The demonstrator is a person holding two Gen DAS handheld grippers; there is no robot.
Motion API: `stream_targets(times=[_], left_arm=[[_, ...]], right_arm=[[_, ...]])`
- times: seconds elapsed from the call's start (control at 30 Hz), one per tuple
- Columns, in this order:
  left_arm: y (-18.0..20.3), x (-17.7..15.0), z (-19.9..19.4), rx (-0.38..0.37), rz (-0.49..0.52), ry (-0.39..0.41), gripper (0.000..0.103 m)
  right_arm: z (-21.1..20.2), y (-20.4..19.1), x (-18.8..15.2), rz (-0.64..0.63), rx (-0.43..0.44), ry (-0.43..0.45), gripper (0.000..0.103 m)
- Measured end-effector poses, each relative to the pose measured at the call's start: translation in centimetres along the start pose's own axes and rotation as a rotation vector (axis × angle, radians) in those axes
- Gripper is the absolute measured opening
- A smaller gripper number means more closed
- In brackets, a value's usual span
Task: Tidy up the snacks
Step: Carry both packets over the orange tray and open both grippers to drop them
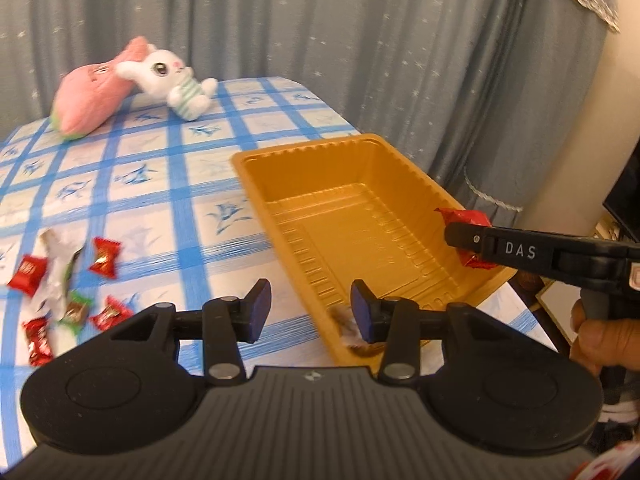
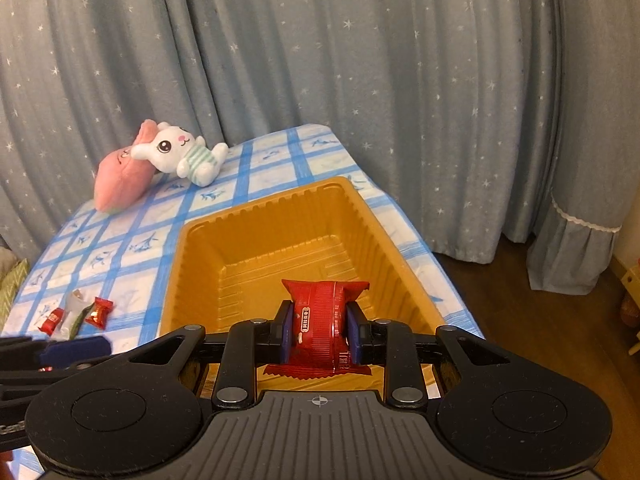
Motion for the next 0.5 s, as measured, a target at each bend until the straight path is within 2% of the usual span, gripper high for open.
stream_targets(times=[0.2, 0.27, 0.3, 0.33, 0.5], left_arm=[[-1.5, -0.5, -1.7, 0.018, -0.039, 0.013, 0.042], [-1.8, -0.8, -2.2, 0.025, -0.045, 0.015, 0.043], [-2.0, -1.0, -2.4, 0.027, -0.049, 0.017, 0.043], [-2.1, -1.2, -2.6, 0.028, -0.052, 0.016, 0.043], [-2.6, -2.2, -3.9, 0.033, -0.07, 0.017, 0.045]], right_arm=[[0.3, -0.9, 0.4, 0.018, 0.075, -0.014, 0.028], [0.5, -1.3, 0.6, 0.029, 0.097, -0.022, 0.038], [0.3, -1.3, 0.6, 0.037, 0.096, -0.017, 0.055], [-0.1, -1.2, 0.6, 0.049, 0.103, -0.002, 0.064], [-1.8, -1.2, 0.3, 0.078, 0.096, 0.011, 0.065]])
Point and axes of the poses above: each gripper's, at about its wrist camera, not at the fingertips, and z roughly the way its jaws point, y to its right, x to its top, the point moved 3 cm from there along z, roughly the way its jaws point, and after that the axes turned 9 degrees about -y, right-handed, at the moved point
